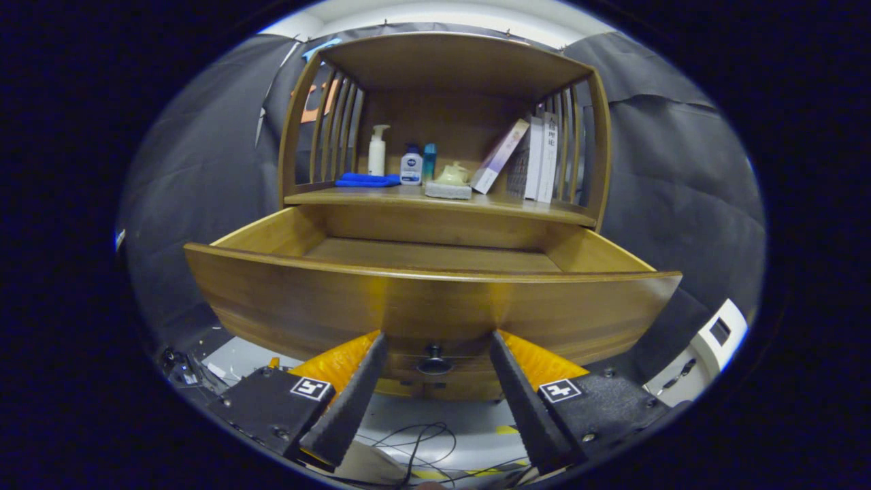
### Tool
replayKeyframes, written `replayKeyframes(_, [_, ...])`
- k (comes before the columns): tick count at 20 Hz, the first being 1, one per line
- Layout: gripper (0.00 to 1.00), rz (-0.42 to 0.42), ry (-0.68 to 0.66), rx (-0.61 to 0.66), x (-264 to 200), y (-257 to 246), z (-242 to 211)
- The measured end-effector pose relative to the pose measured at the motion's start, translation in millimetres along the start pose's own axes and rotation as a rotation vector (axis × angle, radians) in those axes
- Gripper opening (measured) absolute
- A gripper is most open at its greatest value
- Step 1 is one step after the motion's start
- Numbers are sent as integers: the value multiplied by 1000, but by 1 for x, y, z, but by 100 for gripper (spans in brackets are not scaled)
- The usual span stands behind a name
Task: Pull open the drawer, take out the items inside it, and place them on the countertop above the cabinet.
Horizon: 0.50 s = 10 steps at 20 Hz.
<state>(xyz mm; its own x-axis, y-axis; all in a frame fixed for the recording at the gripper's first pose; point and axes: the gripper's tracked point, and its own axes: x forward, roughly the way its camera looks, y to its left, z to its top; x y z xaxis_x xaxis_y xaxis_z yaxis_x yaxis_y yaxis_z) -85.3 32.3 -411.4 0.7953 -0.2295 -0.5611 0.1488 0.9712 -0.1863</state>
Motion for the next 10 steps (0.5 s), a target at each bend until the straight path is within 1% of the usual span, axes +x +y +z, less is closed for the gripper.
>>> replayKeyframes(4, [96,-8,-14,-41,4,2,1])
replayKeyframes(10, [96,-16,-7,-44,26,2,12])
